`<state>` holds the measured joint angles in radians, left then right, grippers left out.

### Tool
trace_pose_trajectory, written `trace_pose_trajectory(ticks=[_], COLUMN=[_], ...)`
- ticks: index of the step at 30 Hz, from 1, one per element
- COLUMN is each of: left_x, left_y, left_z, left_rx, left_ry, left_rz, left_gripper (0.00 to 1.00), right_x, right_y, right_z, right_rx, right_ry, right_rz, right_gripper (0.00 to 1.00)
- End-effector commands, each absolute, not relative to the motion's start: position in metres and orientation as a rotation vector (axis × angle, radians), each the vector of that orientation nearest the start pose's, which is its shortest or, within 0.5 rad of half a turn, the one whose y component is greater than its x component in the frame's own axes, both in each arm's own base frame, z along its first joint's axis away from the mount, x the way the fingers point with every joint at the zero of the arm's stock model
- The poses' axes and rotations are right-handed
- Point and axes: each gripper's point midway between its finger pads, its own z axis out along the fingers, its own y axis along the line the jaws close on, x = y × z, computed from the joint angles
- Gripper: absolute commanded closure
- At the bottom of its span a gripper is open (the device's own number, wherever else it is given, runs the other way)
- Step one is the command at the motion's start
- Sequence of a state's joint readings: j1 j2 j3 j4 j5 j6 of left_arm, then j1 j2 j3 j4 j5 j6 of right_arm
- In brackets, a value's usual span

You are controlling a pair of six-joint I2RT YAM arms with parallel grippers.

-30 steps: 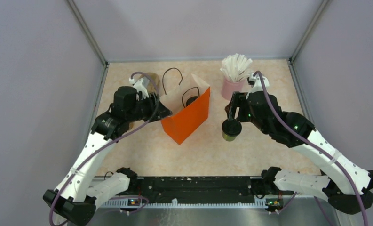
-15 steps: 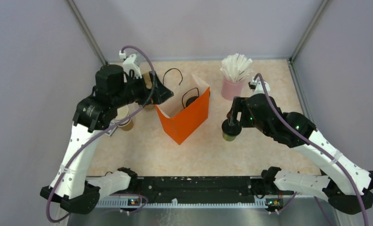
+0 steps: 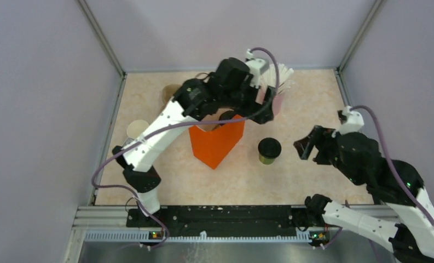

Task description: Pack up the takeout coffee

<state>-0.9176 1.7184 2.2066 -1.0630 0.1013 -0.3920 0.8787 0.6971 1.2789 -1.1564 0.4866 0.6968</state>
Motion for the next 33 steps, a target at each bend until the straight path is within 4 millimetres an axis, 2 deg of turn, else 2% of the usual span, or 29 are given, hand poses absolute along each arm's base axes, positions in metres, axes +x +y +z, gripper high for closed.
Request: trace_pose_trajectory(ticks=[1,3,6,9,13,16,19,26,33], left_x=[0.231,0.227,0.220,0.221,0.228,0.232,0.230,0.226,0.231], left_y=[-0.401,-0.419,-0.435,-0.441,-0.444,-0.436,-0.423,-0.383,-0.362], left_z=[0.361,0.337,0.306,0.297,0.313,0.330,0.343,0.353,0.371], left_rx=[0.759,0.795,0.817,0.807,0.762,0.701,0.646,0.543,0.416], left_ry=[2.181,2.209,2.246,2.240,2.179,2.144,2.143,2.158,2.133], left_rz=[-0.786,-0.792,-0.803,-0.785,-0.789,-0.778,-0.771,-0.702,-0.695], left_gripper=[0.01,0.01,0.01,0.01,0.01,0.01,0.01,0.01,0.01], right_x=[0.143,0.140,0.137,0.136,0.136,0.138,0.141,0.149,0.155], right_y=[0.059,0.047,0.032,0.032,0.036,0.043,0.049,0.064,0.079], right_z=[0.332,0.341,0.352,0.357,0.355,0.353,0.350,0.355,0.355], right_rx=[0.200,0.232,0.289,0.282,0.243,0.200,0.177,0.116,0.069], right_ry=[2.007,1.965,1.923,1.923,1.950,1.957,1.960,1.936,1.948], right_rz=[0.435,0.433,0.428,0.424,0.412,0.420,0.425,0.444,0.459], right_gripper=[0.22,0.23,0.23,0.24,0.24,0.24,0.24,0.24,0.24])
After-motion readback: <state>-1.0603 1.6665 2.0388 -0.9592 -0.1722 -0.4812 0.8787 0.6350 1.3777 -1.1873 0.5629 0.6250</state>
